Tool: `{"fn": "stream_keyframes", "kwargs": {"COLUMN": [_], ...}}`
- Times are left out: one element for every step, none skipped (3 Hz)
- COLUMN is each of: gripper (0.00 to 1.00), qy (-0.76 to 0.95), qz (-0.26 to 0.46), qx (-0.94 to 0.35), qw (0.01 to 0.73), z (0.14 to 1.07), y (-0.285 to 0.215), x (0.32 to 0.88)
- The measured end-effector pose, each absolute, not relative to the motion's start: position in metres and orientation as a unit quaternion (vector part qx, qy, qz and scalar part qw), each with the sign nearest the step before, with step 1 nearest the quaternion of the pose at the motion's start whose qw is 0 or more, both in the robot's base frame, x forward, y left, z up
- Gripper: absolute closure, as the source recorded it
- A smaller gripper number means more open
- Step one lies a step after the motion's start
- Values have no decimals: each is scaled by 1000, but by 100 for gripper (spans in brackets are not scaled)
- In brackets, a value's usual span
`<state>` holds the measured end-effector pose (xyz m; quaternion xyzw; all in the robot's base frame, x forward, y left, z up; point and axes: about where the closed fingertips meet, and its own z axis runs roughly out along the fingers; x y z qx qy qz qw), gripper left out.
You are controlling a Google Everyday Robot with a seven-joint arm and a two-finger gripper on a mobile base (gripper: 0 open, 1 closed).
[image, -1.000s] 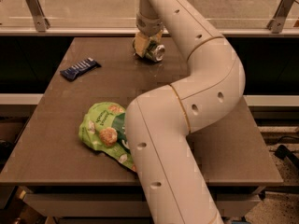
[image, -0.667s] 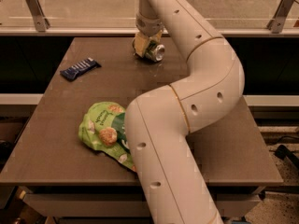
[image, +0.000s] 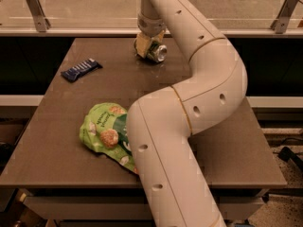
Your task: Place green can upright
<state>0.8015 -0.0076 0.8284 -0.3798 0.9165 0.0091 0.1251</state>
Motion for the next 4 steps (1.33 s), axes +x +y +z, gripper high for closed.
{"fn": "stream_keyframes", "kwargs": {"gripper": [100, 100, 100, 100], "qy": [925, 931, 936, 937], "qz": [-3, -19, -34, -44], "qx": [-360, -344, -330, -318], "qw": [122, 118, 121, 137], "z": [835, 845, 858, 876], "y": [-23, -35, -44, -50], "x": [799, 795, 792, 792]}}
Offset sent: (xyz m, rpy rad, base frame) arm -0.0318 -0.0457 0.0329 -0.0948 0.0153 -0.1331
